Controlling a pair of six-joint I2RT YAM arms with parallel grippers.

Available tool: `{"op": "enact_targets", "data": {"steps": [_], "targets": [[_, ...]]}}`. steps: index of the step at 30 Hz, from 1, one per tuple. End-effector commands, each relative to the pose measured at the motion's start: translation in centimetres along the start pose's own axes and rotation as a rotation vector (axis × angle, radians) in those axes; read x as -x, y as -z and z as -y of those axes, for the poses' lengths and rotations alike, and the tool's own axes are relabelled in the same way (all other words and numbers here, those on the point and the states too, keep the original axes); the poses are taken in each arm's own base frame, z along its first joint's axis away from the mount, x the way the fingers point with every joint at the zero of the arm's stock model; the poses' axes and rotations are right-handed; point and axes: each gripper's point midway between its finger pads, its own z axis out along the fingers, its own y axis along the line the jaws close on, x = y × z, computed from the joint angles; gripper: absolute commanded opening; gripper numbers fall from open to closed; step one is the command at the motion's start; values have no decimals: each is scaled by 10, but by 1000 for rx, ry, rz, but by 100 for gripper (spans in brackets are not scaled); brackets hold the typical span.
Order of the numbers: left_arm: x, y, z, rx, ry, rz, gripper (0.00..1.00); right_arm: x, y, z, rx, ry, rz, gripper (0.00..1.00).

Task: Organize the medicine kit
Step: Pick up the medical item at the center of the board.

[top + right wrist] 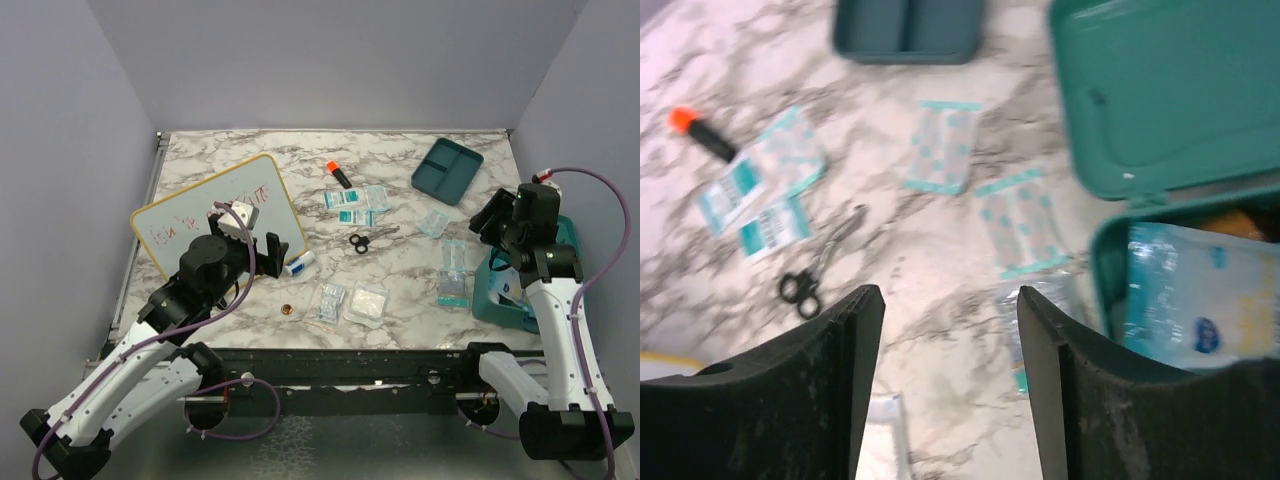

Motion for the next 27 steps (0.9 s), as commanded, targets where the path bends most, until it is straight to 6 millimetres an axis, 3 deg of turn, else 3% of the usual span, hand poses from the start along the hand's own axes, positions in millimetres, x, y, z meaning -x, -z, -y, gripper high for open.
{"op": "enact_targets", "data": {"steps": [1,4,9,17,20,27], "targets": [[-4,-3,-5,29,-10,-8,99,-10,17,-68,416,54,-64,64],[-5,-3,-6,37,-12,-12,99,-28,21,-80,494,3,-146,65],[-4,-1,-10,54,-16,-5,99,-70,19,-79,535,-36,-292,64],[-3,-1,-15,80,-19,1,99,-125,18,-87,542,39,-452,62],[-4,-2,-14,78,-20,-3,99,-145,22,-101,534,64,-491,59],[-3,0,-14,79,-19,3,99,-216,21,-130,488,141,-586,57]]}}
